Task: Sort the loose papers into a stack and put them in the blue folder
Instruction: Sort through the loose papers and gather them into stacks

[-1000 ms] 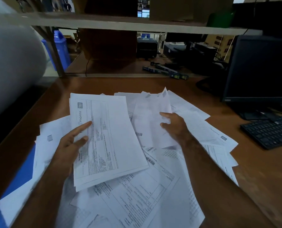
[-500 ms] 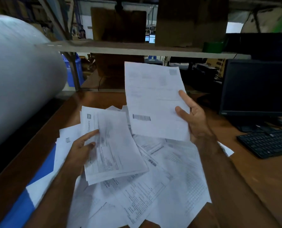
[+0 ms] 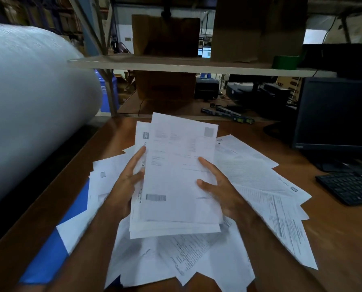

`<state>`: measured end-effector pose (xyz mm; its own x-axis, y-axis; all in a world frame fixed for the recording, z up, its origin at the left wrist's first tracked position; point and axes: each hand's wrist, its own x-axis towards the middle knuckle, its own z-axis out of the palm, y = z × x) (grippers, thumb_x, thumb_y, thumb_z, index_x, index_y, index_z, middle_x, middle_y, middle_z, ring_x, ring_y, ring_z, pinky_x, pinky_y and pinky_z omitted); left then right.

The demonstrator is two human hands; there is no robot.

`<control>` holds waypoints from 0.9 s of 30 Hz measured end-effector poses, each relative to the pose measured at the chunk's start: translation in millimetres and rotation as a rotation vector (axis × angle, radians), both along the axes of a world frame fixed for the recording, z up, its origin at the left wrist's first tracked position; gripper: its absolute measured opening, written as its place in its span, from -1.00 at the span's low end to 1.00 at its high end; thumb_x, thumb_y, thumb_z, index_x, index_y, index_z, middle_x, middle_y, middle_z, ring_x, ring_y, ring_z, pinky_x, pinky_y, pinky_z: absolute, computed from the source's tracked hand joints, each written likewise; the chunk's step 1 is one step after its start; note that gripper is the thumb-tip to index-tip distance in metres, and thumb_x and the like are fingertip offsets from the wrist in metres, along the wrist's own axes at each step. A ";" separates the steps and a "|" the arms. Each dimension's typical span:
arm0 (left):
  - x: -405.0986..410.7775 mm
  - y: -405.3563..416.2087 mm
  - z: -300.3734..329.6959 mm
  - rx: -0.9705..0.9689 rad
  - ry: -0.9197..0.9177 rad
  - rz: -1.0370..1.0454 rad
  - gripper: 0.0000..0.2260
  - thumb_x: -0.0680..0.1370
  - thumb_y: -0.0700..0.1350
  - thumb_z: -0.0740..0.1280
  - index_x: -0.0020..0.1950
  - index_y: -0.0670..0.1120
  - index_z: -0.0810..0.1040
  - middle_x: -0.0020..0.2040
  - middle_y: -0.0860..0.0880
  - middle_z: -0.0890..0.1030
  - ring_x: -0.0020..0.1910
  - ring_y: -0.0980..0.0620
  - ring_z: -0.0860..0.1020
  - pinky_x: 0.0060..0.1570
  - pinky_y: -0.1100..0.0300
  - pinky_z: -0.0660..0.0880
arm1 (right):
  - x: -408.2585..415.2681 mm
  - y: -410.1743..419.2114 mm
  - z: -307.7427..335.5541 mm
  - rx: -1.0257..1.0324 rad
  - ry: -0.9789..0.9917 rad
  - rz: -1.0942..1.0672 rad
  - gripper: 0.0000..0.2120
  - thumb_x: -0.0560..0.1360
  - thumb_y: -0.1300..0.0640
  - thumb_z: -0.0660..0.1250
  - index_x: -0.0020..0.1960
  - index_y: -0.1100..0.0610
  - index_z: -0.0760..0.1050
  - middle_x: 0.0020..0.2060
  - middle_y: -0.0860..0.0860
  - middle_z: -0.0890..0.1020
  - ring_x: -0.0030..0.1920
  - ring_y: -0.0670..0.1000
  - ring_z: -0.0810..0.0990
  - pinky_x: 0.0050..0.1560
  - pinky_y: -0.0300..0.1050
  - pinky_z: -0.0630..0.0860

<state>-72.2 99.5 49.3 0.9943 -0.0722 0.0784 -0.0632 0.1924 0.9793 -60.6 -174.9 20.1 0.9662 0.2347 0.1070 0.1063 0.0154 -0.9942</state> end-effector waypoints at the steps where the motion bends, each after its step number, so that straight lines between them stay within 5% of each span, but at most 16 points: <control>1: 4.2 4.2 -3.0 -0.022 0.014 -0.001 -0.72 0.70 -0.04 0.22 0.36 0.23 0.51 0.18 0.19 0.69 0.08 0.04 0.71 -0.15 0.16 0.66 | -1.4 1.4 0.4 -0.010 -0.004 0.017 -0.47 0.55 0.15 0.47 0.43 -0.23 0.47 0.44 -0.21 0.47 0.43 -0.10 0.47 0.42 0.04 0.47; 3: 10.8 11.2 -5.4 -0.122 0.076 -0.090 -0.81 0.68 0.08 0.27 0.21 0.18 0.64 0.08 0.11 0.71 -0.01 0.03 0.72 -0.10 0.11 0.67 | -2.4 6.2 0.5 -0.137 -0.067 0.006 -0.50 0.54 0.16 0.47 0.41 -0.18 0.51 0.40 -0.25 0.51 0.40 -0.21 0.46 0.43 -0.14 0.43; 5: 9.3 12.0 -7.8 0.039 0.075 -0.133 -0.72 0.61 0.17 0.35 0.33 0.26 0.56 0.25 0.23 0.59 0.16 0.08 0.62 0.13 0.08 0.59 | -1.3 13.6 -0.1 -0.241 -0.137 -0.029 -0.53 0.54 0.18 0.48 0.40 -0.08 0.54 0.36 -0.26 0.54 0.36 -0.29 0.47 0.41 -0.28 0.39; 7: 9.1 14.1 -18.2 0.284 0.000 -0.031 -0.61 0.64 -0.04 0.37 0.43 0.28 0.48 0.39 0.26 0.49 0.29 0.01 0.53 0.31 -0.05 0.52 | 0.6 23.5 -2.9 -0.324 -0.198 -0.066 -0.54 0.53 0.16 0.49 0.40 -0.04 0.54 0.34 -0.26 0.55 0.34 -0.31 0.47 0.42 -0.29 0.38; 9: 8.8 23.9 -25.2 0.300 -0.048 -0.002 -0.55 0.62 -0.26 0.35 0.40 0.20 0.56 0.42 0.20 0.51 0.36 -0.03 0.49 0.41 -0.12 0.43 | 3.9 32.4 -6.0 -0.387 -0.235 -0.063 -0.55 0.54 0.12 0.49 0.41 -0.04 0.53 0.32 -0.27 0.55 0.34 -0.30 0.48 0.41 -0.30 0.38; 13: 4.1 64.8 -22.1 0.127 -0.083 0.196 -0.45 0.56 -0.50 0.25 0.24 0.10 0.66 0.38 0.06 0.58 0.34 -0.04 0.56 0.11 0.23 0.59 | 7.6 31.3 -3.1 -0.643 -0.167 0.062 -0.36 0.50 -0.17 0.47 0.51 -0.21 0.32 0.41 -0.19 0.46 0.36 -0.06 0.50 0.38 -0.10 0.48; 17: 1.4 117.5 -30.1 0.053 -0.069 0.370 -0.44 0.52 -0.50 0.26 0.20 0.12 0.69 0.45 -0.03 0.52 0.36 -0.09 0.53 0.03 0.32 0.59 | 2.7 6.6 -13.2 -1.317 -0.104 0.327 0.04 0.28 -0.53 0.40 0.59 -0.34 -0.05 0.64 -0.14 0.02 0.63 -0.02 -0.02 0.58 0.25 -0.05; 21: -3.3 137.1 -37.5 0.005 -0.060 0.490 -0.42 0.49 -0.53 0.23 0.29 0.03 0.64 0.46 -0.06 0.52 0.40 -0.11 0.51 0.03 0.32 0.57 | 5.7 1.4 -30.0 -1.297 -0.030 0.276 0.07 0.23 -0.59 0.36 0.58 -0.38 -0.08 0.65 -0.16 -0.12 0.63 -0.06 -0.17 0.55 0.32 -0.20; 27: -9.8 132.5 -37.0 0.021 -0.050 0.454 -0.48 0.55 -0.48 0.25 0.16 0.12 0.68 0.45 -0.06 0.51 0.33 -0.07 0.55 -0.09 0.37 0.59 | 26.8 -5.0 -27.6 -1.247 0.001 0.139 0.01 0.29 -0.52 0.39 0.61 -0.28 0.05 0.66 -0.05 -0.03 0.64 0.06 -0.04 0.56 0.31 -0.09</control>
<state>-82.0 232.0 12.2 0.9205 0.3684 0.1300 -0.1839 0.1148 0.9762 -33.8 -179.9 -7.5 0.9251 0.2750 -0.2618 0.1783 -0.9234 -0.3399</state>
